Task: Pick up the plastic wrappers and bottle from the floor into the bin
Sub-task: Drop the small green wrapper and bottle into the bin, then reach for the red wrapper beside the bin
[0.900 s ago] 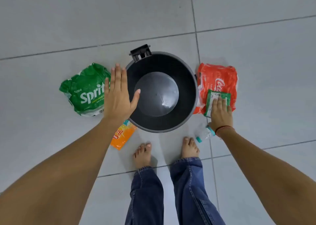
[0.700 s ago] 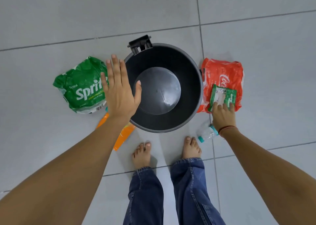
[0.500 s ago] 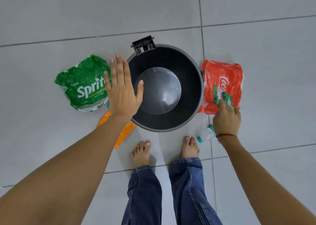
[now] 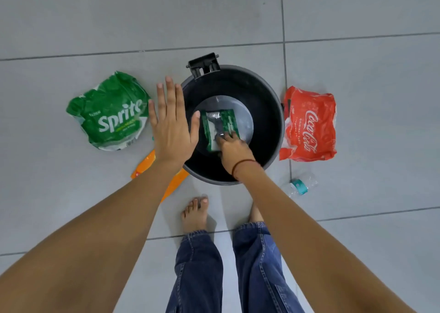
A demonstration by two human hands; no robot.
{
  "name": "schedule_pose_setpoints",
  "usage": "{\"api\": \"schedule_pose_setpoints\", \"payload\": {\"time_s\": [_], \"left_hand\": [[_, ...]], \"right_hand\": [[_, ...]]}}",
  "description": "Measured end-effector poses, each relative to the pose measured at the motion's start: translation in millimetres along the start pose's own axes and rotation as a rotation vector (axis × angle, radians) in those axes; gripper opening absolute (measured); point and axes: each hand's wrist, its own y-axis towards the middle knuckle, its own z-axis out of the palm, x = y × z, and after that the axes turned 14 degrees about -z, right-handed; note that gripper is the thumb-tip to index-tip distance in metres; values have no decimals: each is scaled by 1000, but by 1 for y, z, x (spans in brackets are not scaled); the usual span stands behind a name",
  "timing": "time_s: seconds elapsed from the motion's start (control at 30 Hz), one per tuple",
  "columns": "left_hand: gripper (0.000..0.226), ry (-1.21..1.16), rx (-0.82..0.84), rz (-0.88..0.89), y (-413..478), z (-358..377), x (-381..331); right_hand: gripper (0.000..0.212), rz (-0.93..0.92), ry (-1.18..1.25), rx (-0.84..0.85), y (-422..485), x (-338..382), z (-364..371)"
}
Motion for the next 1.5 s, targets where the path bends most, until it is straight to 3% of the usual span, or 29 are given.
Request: {"api": "schedule_pose_setpoints", "payload": {"time_s": [0.03, 0.07, 0.13, 0.17, 0.2, 0.27, 0.37, 0.43, 0.5, 0.63, 0.7, 0.87, 0.97, 1.07, 1.2, 1.23, 1.27, 1.4, 1.47, 1.5], "left_hand": [[66, 0, 1, 2, 0, 0, 0], [66, -1, 4, 3, 1, 0, 0], [66, -10, 9, -1, 2, 1, 0], [66, -12, 3, -3, 2, 2, 0], [66, -11, -8, -3, 2, 4, 1], [66, -5, -28, 4, 3, 7, 3], [67, 2, -55, 9, 4, 11, 5], [68, 3, -74, 15, 4, 12, 5], [68, -5, -89, 20, 5, 14, 5], [67, -14, -107, 24, 5, 13, 4], [67, -5, -96, 20, 5, 12, 4], [68, 15, -63, 7, 6, 11, 4], [66, -7, -46, 11, 6, 11, 5], [65, -16, -32, 11, 6, 10, 5], [65, -20, -23, 18, 6, 8, 3], [65, -22, -27, 19, 6, 8, 3], [65, -23, -30, 20, 6, 9, 4], [66, -43, -44, 15, 6, 12, 6], [67, -52, -48, 22, 6, 11, 5], [67, -55, -48, 23, 6, 10, 5]], "right_hand": [[53, -36, 59, -32, -2, -5, -3], [52, -67, 106, -206, -10, -11, -6], [37, -41, 101, -831, -35, -35, -10], [30, 67, 77, -1085, -52, -53, -4], [29, 226, 92, -1220, -69, -75, 7], [43, 659, 311, -1170, -95, -117, 45], [87, 1302, 836, -740, -110, -162, 115], [110, 1472, 1154, -625, -107, -177, 142], [117, 1518, 1255, -638, -98, -187, 158], [106, 1461, 1043, -734, -81, -175, 154], [100, 1334, 959, -891, -79, -158, 135], [99, 904, 654, -1446, -94, -93, 66], [95, 464, 525, -1656, -95, -49, 23], [90, 132, 508, -1466, -62, -14, -3], [96, 138, 468, -752, -12, 1, -14], [93, 133, 411, -676, -6, -3, -18], [88, 113, 325, -705, -3, -10, -24], [50, 15, 175, -1295, -6, -71, -52], [44, 98, 186, -1338, -5, -117, -54], [48, 177, 180, -1270, -4, -142, -52]]}}
